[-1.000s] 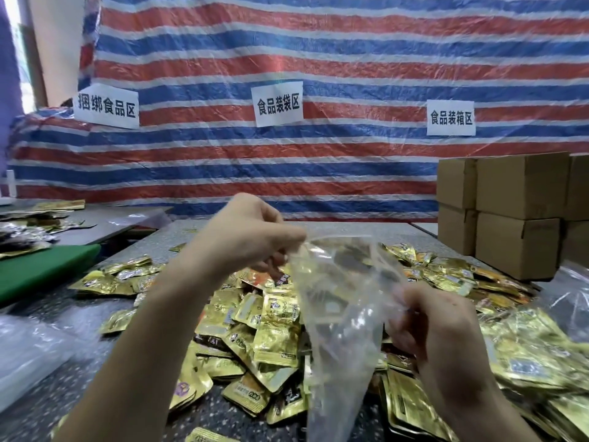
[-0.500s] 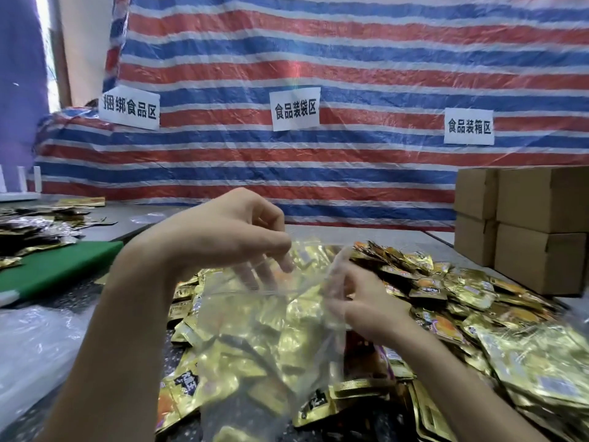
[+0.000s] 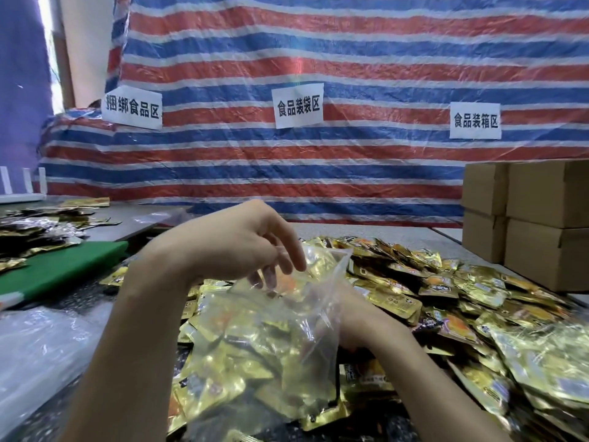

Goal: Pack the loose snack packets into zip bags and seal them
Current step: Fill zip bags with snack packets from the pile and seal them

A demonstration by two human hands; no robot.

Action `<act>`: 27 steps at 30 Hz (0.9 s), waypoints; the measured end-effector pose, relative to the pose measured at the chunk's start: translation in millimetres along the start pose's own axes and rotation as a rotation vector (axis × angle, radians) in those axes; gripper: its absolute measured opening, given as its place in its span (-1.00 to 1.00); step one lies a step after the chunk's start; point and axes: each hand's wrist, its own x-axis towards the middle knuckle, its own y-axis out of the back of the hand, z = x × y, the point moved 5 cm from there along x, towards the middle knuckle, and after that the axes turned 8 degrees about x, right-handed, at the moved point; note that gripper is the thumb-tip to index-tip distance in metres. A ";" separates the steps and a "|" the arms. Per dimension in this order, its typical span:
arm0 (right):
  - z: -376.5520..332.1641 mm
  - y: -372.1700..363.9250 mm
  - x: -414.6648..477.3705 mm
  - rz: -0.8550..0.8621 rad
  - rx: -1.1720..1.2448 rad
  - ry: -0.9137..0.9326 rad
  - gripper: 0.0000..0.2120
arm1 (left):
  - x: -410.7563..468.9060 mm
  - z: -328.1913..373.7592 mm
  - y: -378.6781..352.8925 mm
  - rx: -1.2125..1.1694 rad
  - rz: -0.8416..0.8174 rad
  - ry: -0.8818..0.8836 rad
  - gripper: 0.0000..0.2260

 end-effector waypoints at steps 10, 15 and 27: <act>-10.8 70.9 -33.7 0.202 0.463 0.115 -0.71 | -1.3 -8.8 0.5 -0.014 -0.062 -0.002 -0.72; -3.6 135.4 -64.5 0.649 0.900 0.271 -0.54 | -1.2 -3.2 -9.1 0.125 -0.113 0.079 -0.44; -47.0 125.6 -79.5 0.178 1.230 0.669 -0.83 | 6.8 26.7 -32.6 -0.018 -0.251 -0.227 -0.63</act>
